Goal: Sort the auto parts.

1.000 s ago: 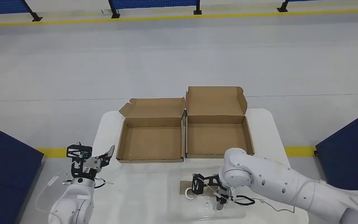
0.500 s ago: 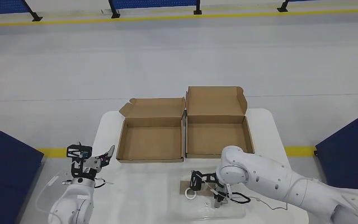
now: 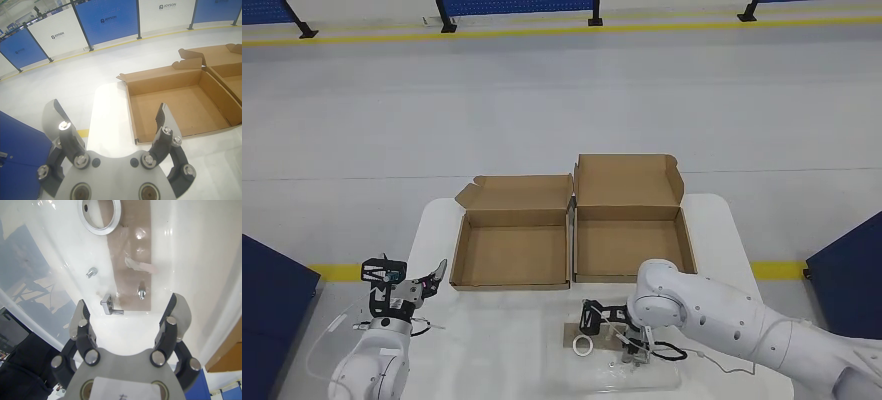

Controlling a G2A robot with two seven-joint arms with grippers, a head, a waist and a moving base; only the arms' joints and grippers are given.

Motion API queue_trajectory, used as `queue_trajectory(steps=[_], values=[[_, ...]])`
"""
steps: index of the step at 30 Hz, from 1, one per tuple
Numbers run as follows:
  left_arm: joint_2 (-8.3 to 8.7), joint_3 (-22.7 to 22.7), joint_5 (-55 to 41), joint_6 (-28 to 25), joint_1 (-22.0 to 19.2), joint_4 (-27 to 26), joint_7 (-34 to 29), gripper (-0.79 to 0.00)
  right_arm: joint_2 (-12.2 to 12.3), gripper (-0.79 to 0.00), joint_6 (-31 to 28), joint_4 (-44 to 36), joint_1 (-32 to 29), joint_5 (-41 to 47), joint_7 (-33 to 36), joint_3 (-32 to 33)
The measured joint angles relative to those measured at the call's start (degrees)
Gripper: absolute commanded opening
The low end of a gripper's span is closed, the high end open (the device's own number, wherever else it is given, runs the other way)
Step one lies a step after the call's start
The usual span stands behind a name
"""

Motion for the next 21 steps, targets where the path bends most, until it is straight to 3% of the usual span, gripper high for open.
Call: queue_trajectory(steps=[1,4,19,21], values=[[0.00,0.0,0.0,0.0,0.0,0.0,0.0,0.000,0.0,-0.409,-0.1,0.0,-0.1,0.0,0.1,0.1],[0.00,0.0,0.0,0.0,0.0,0.0,0.0,0.000,-0.1,-0.449,0.2,0.4,-0.5,-0.7,0.4,0.4],[0.00,0.0,0.0,0.0,0.0,0.0,0.0,0.000,-0.6,-0.533,1.9,0.6,-2.2,-5.0,0.5,1.8],[0.00,0.0,0.0,0.0,0.0,0.0,0.0,0.000,-0.9,-0.582,1.9,1.1,-2.5,-5.5,0.2,1.8]])
